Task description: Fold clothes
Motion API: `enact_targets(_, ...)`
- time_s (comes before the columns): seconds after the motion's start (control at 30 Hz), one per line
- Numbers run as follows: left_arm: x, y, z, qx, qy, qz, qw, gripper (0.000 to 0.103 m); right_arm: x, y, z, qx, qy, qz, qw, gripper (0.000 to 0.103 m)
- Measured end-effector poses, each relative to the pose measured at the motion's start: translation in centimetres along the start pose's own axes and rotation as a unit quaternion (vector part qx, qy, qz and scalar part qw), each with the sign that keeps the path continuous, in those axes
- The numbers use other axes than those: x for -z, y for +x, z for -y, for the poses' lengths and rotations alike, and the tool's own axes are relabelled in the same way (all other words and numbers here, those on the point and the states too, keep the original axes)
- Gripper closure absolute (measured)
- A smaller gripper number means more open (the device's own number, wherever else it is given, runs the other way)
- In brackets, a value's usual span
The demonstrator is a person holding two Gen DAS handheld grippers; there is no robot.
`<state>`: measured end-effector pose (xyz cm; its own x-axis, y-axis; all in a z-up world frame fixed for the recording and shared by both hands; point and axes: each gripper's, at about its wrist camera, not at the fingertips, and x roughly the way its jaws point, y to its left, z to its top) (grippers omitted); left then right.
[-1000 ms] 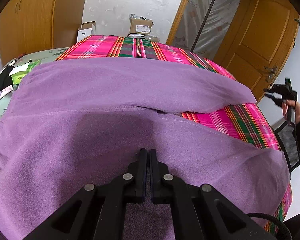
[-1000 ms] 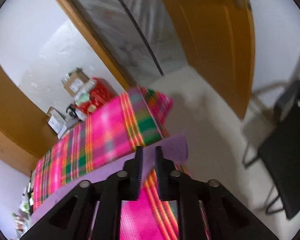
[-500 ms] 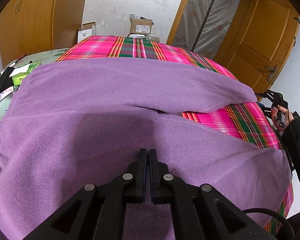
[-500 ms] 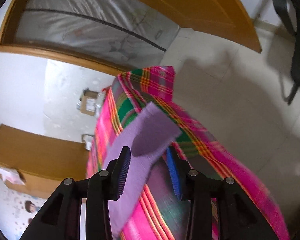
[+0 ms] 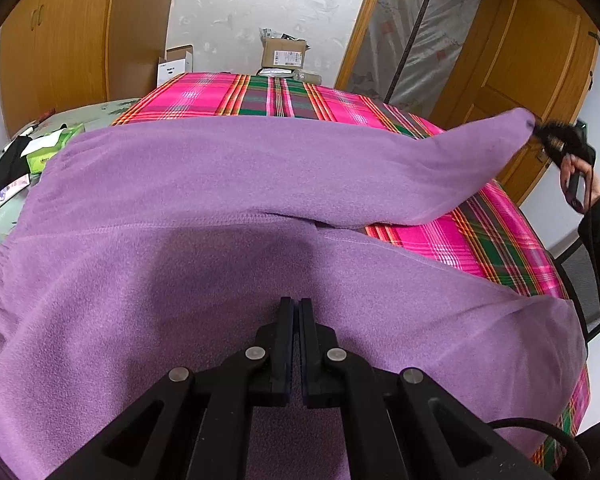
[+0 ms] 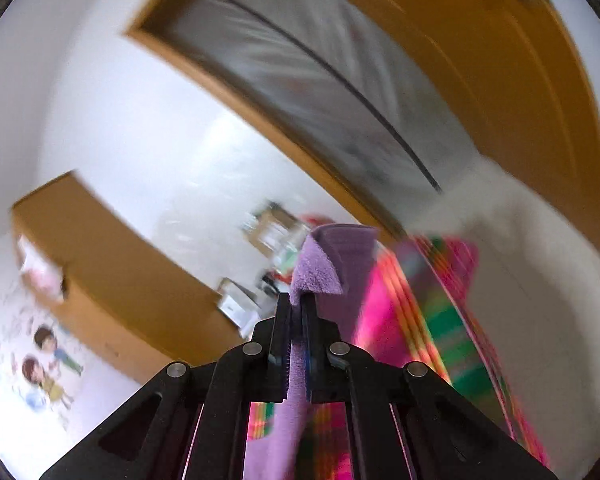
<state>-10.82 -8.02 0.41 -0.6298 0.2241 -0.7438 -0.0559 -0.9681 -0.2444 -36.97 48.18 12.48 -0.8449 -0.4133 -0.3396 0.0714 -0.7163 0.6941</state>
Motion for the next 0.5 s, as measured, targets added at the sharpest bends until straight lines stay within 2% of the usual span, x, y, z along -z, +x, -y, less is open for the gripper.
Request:
enact_targets(0.07,0.0,0.0,-0.1,0.003,-0.002,0.000,1.0000,0.101,0.5,0.5,1.6,0.061,0.015,-0.036,0.997,0.098)
enact_targets(0.13,-0.1,0.0,-0.4,0.008,-0.006,0.000,0.9999,0.101,1.7,0.7,5.0,0.120,0.052,-0.070,0.989,0.098)
enact_targets(0.27,-0.2,0.0,-0.5,0.015,-0.012,0.000,0.9998,0.101,3.6,-0.1,10.4,0.187,0.095,-0.090,0.974,0.098)
enact_targets(0.4,-0.2,0.1,-0.5,0.016,-0.014,0.000,0.9998,0.101,4.5,-0.5,13.5,0.180,0.144,-0.104,0.967,0.094)
enact_targets(0.47,-0.2,0.1,-0.5,0.017,-0.016,0.000,0.9997,0.101,5.2,-0.6,14.8,0.170,0.170,-0.106,0.965,0.077)
enact_targets(0.5,-0.2,0.1,-0.6,0.017,-0.017,0.000,0.9997,0.101,5.6,-0.4,15.3,0.162,0.181,-0.109,0.964,0.073)
